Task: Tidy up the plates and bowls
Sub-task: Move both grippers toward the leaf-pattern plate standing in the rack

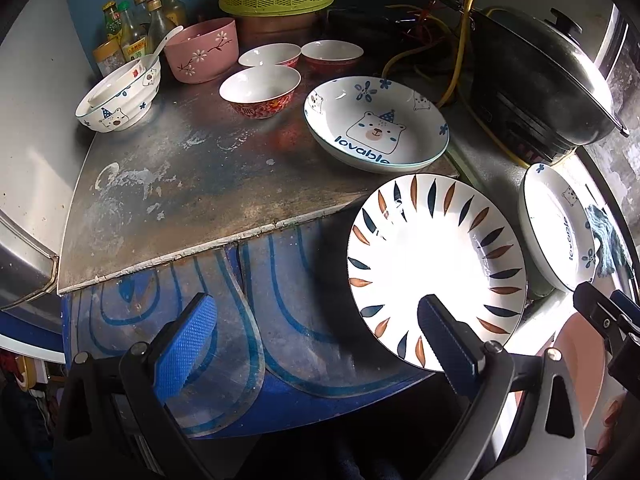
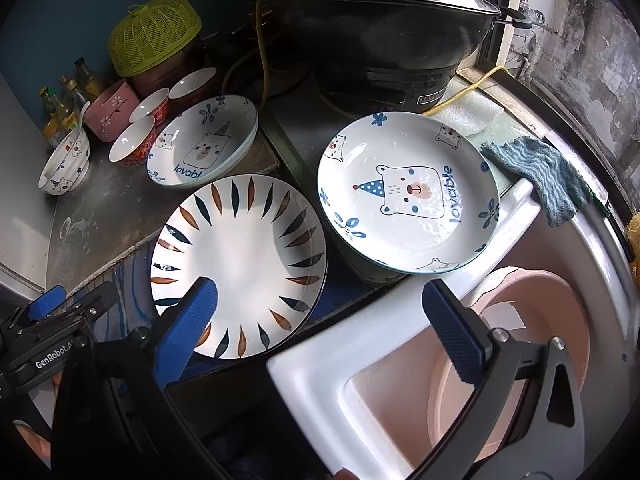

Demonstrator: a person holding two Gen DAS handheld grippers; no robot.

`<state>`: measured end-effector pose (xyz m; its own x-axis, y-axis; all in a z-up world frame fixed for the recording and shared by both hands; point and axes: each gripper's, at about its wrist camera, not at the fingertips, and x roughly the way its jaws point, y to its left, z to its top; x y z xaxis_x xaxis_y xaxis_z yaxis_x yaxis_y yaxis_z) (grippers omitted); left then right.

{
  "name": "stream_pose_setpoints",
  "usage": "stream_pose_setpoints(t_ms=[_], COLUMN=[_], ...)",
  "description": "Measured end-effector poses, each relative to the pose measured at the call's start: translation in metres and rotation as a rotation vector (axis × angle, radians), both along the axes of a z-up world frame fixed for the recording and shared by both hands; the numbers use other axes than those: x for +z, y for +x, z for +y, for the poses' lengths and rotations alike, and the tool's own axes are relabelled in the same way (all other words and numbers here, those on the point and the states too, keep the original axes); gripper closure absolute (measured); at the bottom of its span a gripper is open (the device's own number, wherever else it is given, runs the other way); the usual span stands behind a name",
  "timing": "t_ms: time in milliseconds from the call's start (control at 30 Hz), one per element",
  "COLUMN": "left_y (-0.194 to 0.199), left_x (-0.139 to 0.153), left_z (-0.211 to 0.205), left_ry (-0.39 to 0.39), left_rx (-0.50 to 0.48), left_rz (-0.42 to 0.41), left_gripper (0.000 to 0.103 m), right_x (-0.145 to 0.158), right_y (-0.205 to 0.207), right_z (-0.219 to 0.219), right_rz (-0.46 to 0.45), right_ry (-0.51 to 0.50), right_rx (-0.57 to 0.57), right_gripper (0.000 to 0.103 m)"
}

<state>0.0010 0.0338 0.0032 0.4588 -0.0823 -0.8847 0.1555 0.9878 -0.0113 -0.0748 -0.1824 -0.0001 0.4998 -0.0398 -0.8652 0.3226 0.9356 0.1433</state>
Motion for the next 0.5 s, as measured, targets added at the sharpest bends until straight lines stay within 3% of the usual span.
stream_pose_setpoints(t_ms=[500], left_y=[-0.0003], left_x=[-0.0012], left_z=[-0.0009], left_ry=[-0.005], left_rx=[-0.014], left_rz=[0.006], left_gripper=[0.002], right_x=[0.0002], right_y=[-0.0022], right_z=[0.0012], right_rz=[0.005], right_ry=[-0.01], right_rx=[0.002], right_gripper=[0.0])
